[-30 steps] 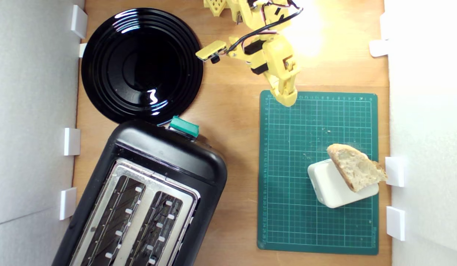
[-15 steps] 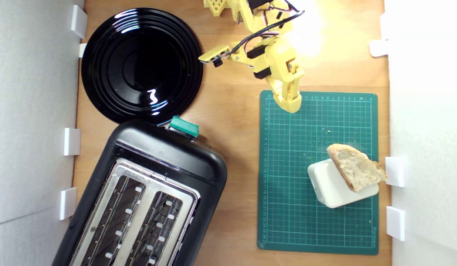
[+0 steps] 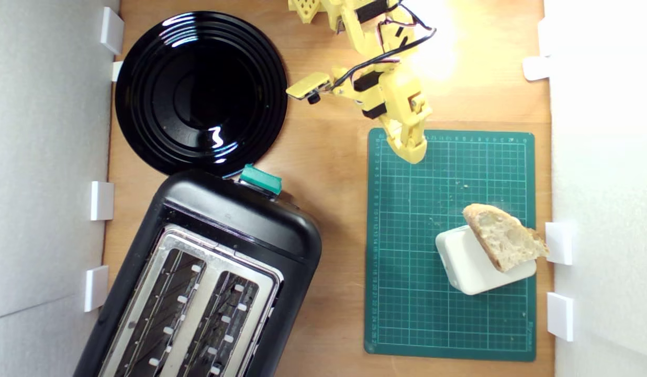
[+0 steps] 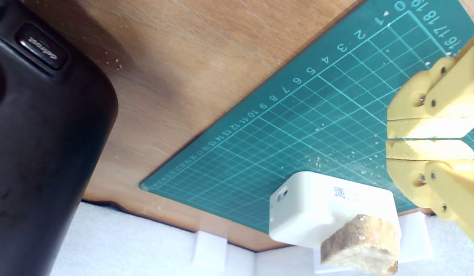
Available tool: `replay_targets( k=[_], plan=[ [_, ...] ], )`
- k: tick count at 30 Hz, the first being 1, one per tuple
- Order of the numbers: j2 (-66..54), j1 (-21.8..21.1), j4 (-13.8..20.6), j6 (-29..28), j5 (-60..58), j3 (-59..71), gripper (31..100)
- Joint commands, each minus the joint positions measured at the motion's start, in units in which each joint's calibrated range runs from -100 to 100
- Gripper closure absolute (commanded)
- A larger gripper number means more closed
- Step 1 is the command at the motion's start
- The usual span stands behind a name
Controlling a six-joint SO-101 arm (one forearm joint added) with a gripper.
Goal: Pick bread and place in toaster
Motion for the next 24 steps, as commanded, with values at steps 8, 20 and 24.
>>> replay_targets(
  k=[8, 20, 24],
  plan=[
    [7.4, -2.2, 0.4, 0.4, -3.5, -8.9, 87.3],
    [15.9, -1.9, 7.6, 0.4, -17.3, -9.4, 77.2],
    [18.2, -1.8, 7.5, 0.4, -18.1, -11.3, 73.7]
  ],
)
